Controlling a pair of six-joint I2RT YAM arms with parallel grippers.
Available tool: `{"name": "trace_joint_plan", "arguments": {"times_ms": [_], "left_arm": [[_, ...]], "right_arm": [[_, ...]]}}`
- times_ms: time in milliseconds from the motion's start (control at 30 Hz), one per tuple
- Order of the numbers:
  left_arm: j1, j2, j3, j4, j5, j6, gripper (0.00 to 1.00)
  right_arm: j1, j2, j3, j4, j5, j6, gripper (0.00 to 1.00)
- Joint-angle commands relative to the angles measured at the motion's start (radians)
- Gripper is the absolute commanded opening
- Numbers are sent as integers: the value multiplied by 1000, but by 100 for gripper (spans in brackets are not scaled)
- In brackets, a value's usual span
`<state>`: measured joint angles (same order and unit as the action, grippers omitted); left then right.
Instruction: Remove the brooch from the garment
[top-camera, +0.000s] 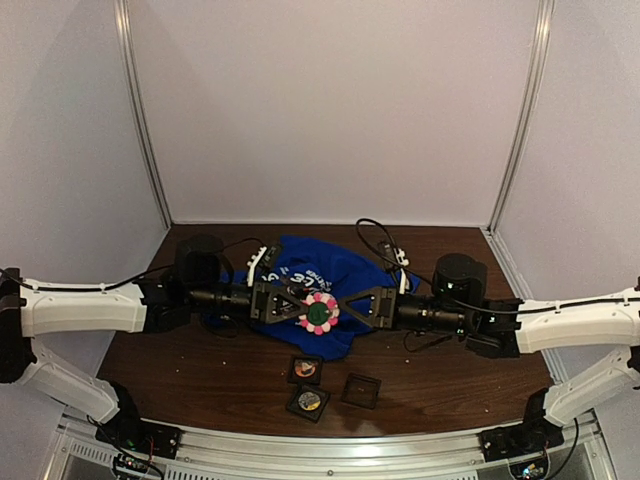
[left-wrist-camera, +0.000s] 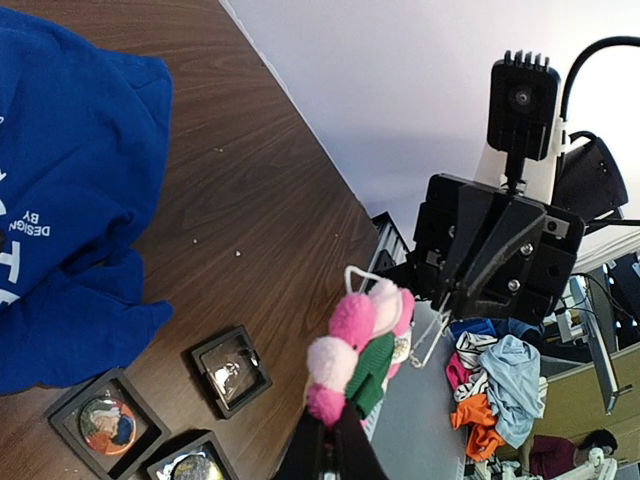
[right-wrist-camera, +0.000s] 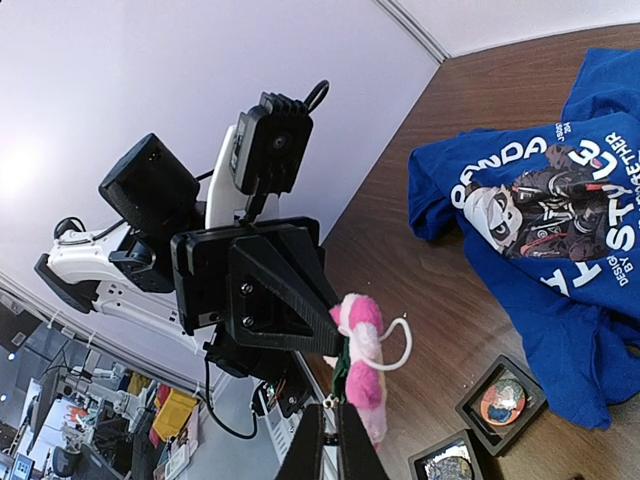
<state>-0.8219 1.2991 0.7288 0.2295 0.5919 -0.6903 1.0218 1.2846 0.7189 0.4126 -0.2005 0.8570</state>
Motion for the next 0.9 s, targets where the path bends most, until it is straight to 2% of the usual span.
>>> {"name": "trace_joint_plan", "arguments": {"times_ms": [0, 867], "left_arm": [[-17, -12, 36, 10, 13, 17, 0], [-29, 0, 46, 42, 16, -13, 0]], "right_arm": [[4, -17, 33, -46, 55, -27, 0], [6, 51, 59, -77, 64, -51, 0]]}}
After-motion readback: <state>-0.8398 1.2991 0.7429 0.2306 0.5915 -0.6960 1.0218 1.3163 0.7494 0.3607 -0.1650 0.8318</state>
